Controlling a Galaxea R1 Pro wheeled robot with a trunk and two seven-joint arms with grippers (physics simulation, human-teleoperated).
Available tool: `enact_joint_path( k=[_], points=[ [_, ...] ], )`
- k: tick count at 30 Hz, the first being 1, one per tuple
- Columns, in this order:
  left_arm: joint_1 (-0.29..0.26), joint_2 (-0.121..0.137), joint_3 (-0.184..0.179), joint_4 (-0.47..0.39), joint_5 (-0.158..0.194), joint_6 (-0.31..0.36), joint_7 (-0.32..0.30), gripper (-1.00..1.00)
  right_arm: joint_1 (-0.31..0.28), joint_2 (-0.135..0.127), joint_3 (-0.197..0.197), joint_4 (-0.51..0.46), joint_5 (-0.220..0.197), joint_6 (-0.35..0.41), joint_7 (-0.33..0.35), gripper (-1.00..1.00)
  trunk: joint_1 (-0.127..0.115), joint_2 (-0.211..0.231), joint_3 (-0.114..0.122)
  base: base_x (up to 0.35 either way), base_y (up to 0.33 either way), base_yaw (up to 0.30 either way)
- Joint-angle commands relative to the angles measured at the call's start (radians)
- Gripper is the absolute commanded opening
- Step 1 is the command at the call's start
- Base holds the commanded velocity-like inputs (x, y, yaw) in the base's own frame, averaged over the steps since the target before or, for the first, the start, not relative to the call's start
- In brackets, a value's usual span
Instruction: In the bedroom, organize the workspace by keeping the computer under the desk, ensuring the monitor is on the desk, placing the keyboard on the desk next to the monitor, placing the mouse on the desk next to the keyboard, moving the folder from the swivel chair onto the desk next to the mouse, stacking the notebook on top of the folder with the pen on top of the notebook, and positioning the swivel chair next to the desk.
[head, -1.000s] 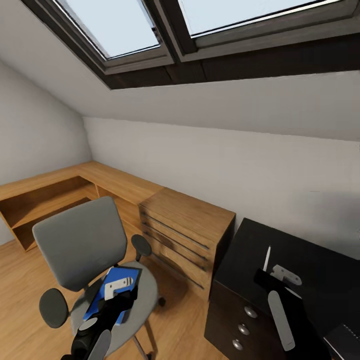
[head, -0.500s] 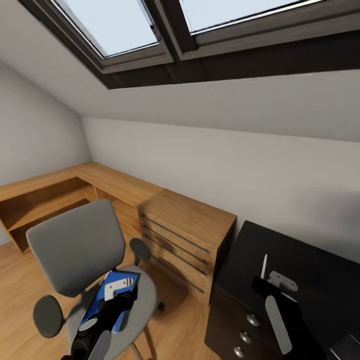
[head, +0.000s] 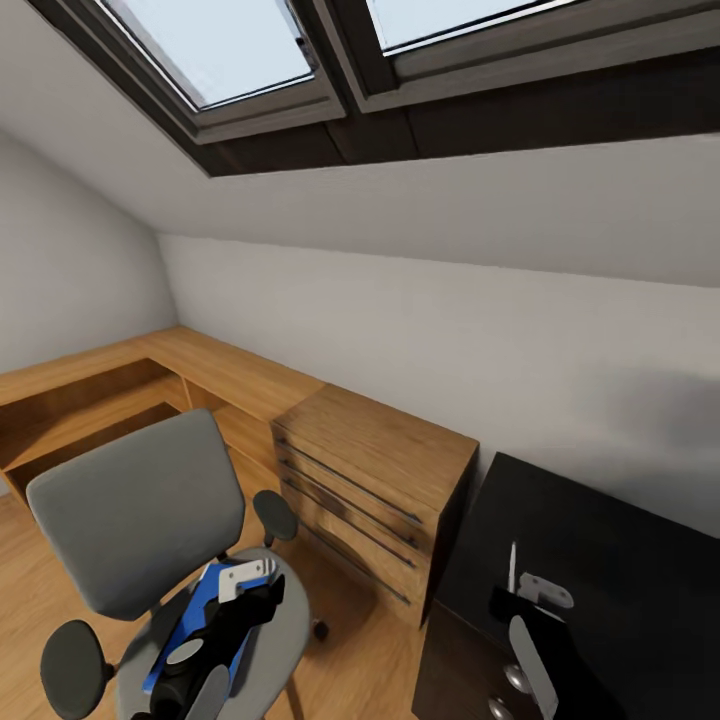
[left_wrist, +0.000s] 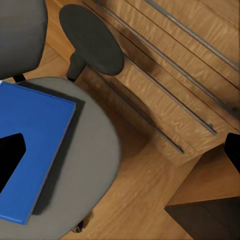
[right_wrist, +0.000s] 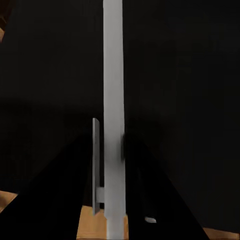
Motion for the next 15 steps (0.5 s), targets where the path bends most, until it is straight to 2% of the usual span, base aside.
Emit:
enact_joint_path(
  k=[1, 3, 6, 8, 12, 15],
  points=[
    [-0.001, 0.001, -0.003, -0.002, 0.01, 0.002, 0.01, 1.0, -0.004, 0.001, 0.001, 0.008, -0.009, 0.0, -0.006, -1.0, 0.0, -0.002, -0.002, 0.004, 0.0, 0.0],
    [-0.001, 0.001, -0.005, -0.002, 0.01, 0.002, 0.01, 1.0, -0.029, 0.001, 0.025, 0.072, -0.005, -0.018, -0.006, -1.0, 0.0, -0.002, -0.002, 0.002, 0.0, 0.0],
    [-0.001, 0.001, -0.013, -0.002, 0.008, 0.002, 0.01, 1.0, -0.059, 0.001, 0.039, 0.14, -0.004, -0.055, -0.006, -1.0, 0.0, -0.002, -0.002, 0.0, 0.0, 0.0],
    [0.0, 0.001, -0.02, -0.002, -0.009, 0.002, 0.01, 1.0, -0.087, 0.001, 0.046, 0.202, 0.008, -0.082, -0.005, -1.0, 0.0, -0.002, -0.002, 0.006, 0.002, 0.0],
    [0.001, 0.001, -0.023, -0.002, -0.035, -0.001, 0.01, 1.0, -0.104, 0.001, 0.049, 0.243, 0.029, -0.103, -0.005, -1.0, 0.0, -0.002, -0.002, 0.128, 0.052, 0.0],
    [0.002, 0.001, -0.024, -0.002, -0.038, -0.001, 0.01, 1.0, -0.106, 0.001, 0.049, 0.247, 0.032, -0.106, -0.005, -1.0, 0.0, -0.002, -0.002, 0.164, 0.061, 0.0]
  ],
)
